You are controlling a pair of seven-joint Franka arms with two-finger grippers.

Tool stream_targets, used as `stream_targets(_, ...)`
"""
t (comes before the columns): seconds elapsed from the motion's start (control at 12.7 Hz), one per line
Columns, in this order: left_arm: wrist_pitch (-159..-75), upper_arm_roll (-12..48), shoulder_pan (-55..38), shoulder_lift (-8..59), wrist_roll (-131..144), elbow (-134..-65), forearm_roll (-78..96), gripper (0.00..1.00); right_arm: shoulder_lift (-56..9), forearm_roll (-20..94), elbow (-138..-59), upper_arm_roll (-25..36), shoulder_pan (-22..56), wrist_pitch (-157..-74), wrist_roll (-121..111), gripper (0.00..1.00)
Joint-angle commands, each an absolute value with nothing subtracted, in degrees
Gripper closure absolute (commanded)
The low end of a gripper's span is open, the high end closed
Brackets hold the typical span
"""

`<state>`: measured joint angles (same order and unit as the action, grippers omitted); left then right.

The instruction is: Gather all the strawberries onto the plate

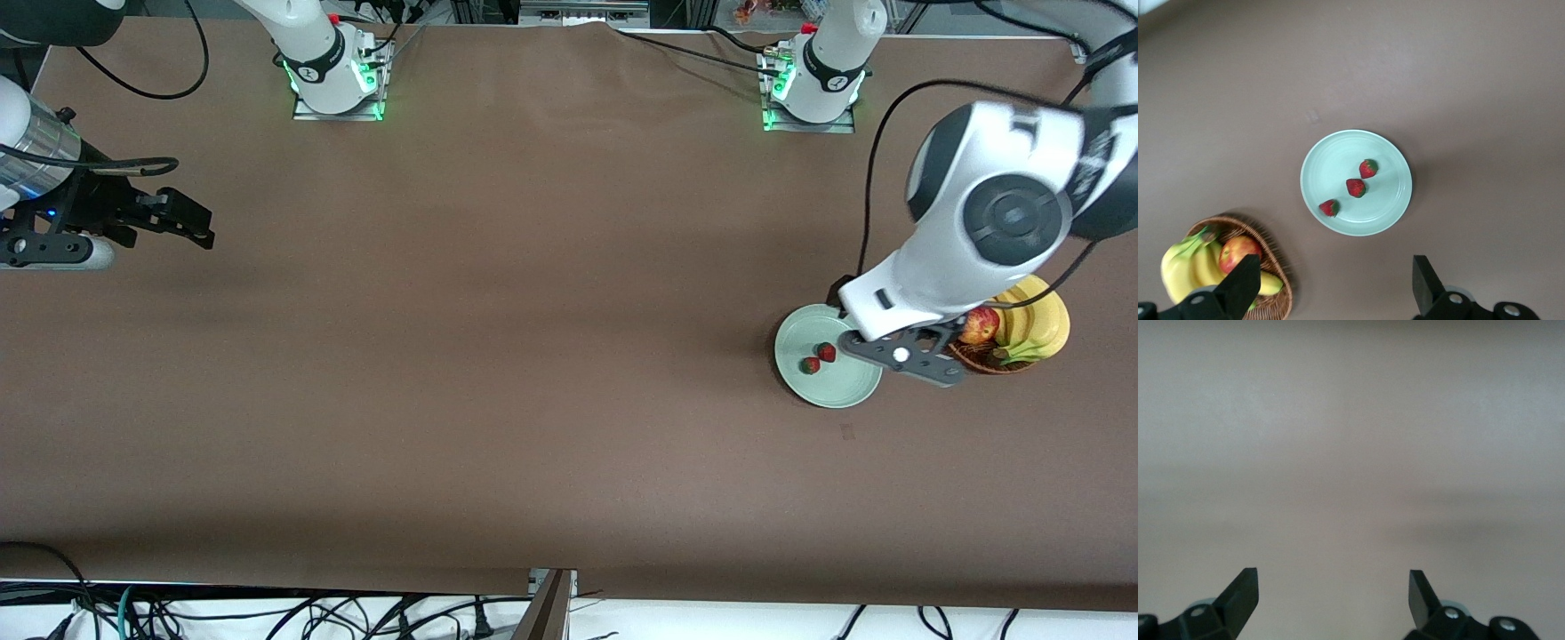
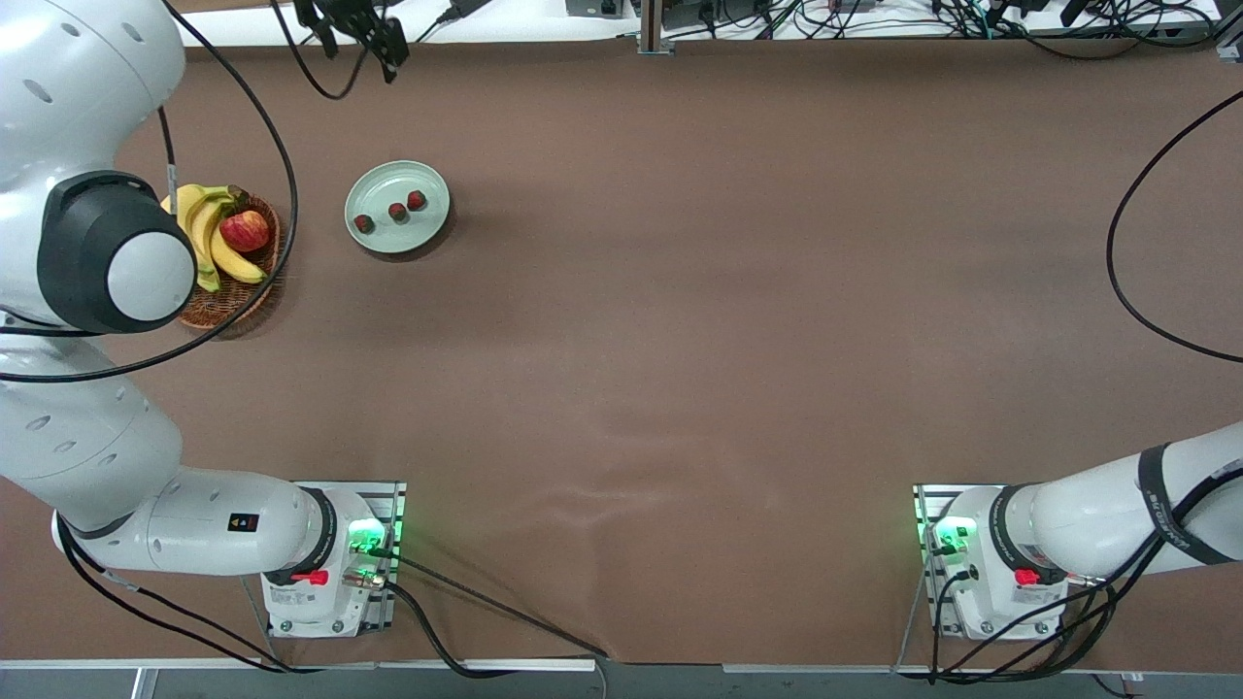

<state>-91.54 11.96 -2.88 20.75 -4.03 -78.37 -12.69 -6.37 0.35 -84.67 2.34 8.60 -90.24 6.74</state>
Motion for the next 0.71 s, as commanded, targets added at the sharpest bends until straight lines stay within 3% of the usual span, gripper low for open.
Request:
stream_targets(0.0, -87.1, 9.77, -1.59, 17.88, -3.78, -73.82, -5.92, 0.0, -6.59, 0.79, -83.41, 2.37, 8.53, -90.0, 7.03, 0.01)
stream_targets(0.32, -92.63, 0.63, -3.25, 5.12, -1.67, -88.56, -0.09, 0.0, -6.68, 1.32, -83.41, 2.55, 8.17, -90.52, 7.12, 0.01)
stream_targets(0.47, -99.19, 0.62, -2.12, 1.95, -1.76, -94.28, -0.09, 0.0, -6.59, 1.32, -83.41, 2.37, 8.61, -92.45, 7.21, 0.01)
stream_targets(0.63, -100.37, 0.62, -1.41, 1.49, -2.11, -96.5, -0.09, 0.0, -6.59, 0.62, -83.41, 2.29, 8.87, -92.46, 6.5, 0.01)
